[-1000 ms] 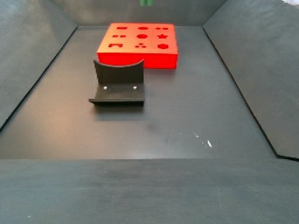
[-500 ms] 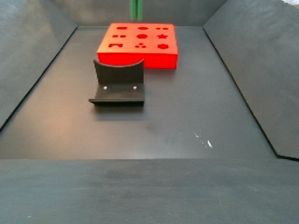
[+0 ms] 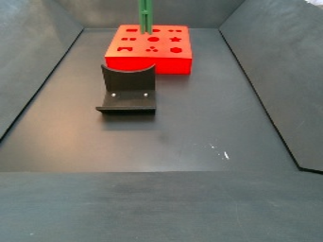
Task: Insert the 3 prong object.
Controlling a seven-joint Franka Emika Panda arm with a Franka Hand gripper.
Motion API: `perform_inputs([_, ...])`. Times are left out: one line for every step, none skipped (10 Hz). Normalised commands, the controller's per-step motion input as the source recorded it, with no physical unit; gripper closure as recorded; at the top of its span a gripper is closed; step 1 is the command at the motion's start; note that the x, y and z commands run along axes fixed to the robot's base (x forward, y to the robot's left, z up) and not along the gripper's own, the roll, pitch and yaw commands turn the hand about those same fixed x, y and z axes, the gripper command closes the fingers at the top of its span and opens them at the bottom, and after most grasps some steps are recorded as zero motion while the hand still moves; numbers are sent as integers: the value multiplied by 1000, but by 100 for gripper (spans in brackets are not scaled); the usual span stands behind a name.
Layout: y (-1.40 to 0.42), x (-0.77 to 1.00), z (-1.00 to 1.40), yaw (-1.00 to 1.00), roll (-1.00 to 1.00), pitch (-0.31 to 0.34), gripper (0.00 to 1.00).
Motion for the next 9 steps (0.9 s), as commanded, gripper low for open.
perform_inputs([0, 0, -171, 0, 147, 43, 100])
perform_inputs([91, 0, -431, 0, 104, 37, 100])
perform_inputs([0, 0, -437, -23, 59, 0, 100])
perform_inputs([0, 0, -394, 0, 63, 0, 100])
perform_inputs([0, -49, -277, 0, 0, -60, 100])
perform_inputs([0, 0, -309, 0, 43, -10, 100])
perform_inputs([46, -183, -200, 0, 0, -6, 100])
perform_inputs([0, 0, -66, 80, -4, -9, 100])
perform_inputs([20, 66, -203, 231, -23, -37, 100])
